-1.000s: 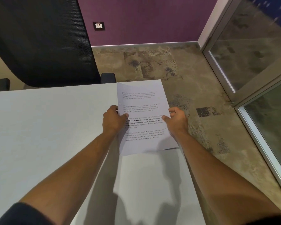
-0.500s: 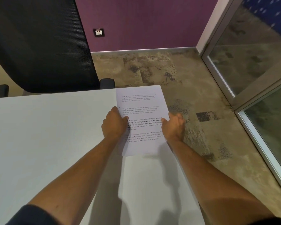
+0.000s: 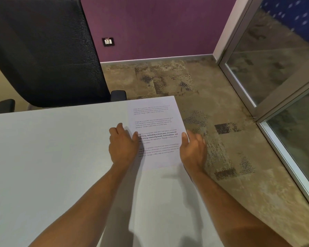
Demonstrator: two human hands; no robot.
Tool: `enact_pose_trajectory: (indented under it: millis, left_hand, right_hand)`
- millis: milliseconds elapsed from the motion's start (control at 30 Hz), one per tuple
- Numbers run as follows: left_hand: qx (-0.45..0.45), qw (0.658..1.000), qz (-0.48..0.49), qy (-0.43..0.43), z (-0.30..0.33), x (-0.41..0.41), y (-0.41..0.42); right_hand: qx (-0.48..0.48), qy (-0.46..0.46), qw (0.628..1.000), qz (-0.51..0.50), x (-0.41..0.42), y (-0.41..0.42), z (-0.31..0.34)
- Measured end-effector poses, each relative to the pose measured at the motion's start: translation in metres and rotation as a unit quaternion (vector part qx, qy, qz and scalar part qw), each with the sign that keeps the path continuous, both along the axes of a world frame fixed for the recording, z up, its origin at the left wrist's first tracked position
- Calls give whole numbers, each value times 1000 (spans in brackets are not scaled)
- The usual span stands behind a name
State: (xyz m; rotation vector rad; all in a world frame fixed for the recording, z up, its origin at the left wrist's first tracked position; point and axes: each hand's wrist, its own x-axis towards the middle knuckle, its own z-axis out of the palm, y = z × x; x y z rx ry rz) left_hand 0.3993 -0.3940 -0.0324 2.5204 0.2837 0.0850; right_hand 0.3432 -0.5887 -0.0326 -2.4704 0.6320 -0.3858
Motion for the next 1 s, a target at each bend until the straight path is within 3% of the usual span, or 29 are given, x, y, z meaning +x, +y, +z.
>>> enact_pose_trajectory:
  millis: [167,433,700,1000]
  left_hand:
    - [-21,1000,-21,4,12,-43,23]
    - [0,995,-102,12,44,-142,78]
    - [16,996,-72,49,64,-248,166]
    - [42,996,-17,73,71,-329,274]
  right_hand:
    - [2,-47,998,32,-54,33,9]
    - [49,-39,995,76,-142,99,30]
    - [64,113,978,163,-216,161,54]
    - [32,148,966,210,-296,250,50]
